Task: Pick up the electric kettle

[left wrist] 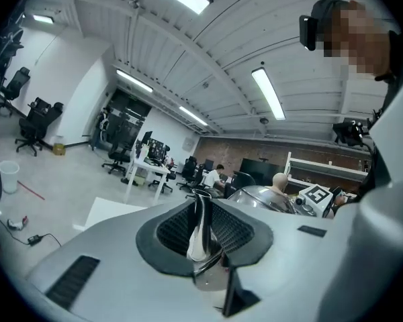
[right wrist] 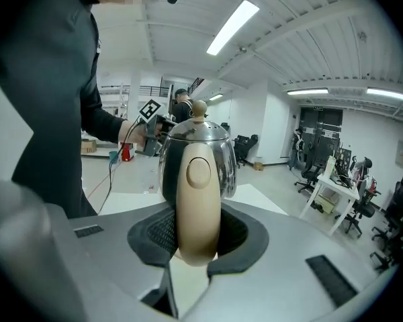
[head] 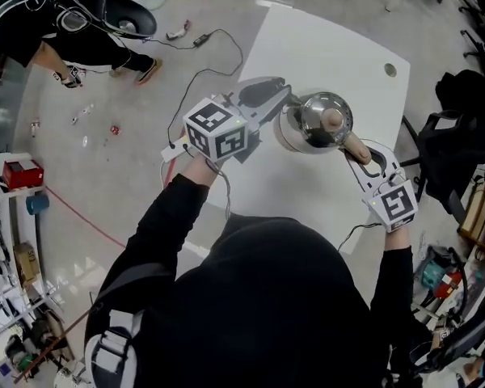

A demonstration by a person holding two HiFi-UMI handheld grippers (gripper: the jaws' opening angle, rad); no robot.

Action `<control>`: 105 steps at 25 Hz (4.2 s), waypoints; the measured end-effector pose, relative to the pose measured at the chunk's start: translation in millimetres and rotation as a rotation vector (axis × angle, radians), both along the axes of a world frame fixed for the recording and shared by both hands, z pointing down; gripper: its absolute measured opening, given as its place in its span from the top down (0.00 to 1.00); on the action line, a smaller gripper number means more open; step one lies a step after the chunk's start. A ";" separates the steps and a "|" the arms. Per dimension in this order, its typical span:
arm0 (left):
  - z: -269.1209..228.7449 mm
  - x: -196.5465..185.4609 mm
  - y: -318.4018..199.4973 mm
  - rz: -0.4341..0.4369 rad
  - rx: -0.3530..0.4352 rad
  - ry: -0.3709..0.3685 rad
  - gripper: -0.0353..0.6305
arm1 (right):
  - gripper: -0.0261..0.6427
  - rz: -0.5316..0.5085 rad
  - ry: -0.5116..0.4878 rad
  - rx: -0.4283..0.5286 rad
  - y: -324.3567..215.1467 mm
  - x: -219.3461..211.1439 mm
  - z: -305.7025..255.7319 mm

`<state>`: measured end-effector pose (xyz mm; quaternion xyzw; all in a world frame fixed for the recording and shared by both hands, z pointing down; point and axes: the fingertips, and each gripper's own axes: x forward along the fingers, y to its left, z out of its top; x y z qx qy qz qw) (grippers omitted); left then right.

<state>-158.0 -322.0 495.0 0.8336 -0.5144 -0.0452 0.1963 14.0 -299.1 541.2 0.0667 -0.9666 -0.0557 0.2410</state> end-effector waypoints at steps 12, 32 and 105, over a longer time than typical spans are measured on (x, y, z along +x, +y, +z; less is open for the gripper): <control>101.6 -0.3 -16.3 -0.027 -0.204 -0.022 0.82 | 0.82 -0.005 0.206 -0.010 -21.4 -2.8 100.0; 155.1 -24.0 -8.3 -0.087 -0.298 0.032 0.82 | 0.82 -0.045 0.291 -0.056 -21.8 -21.7 143.0; 66.1 158.7 131.5 0.333 -0.243 0.223 0.68 | 0.94 0.754 -0.148 -0.278 91.2 63.2 17.8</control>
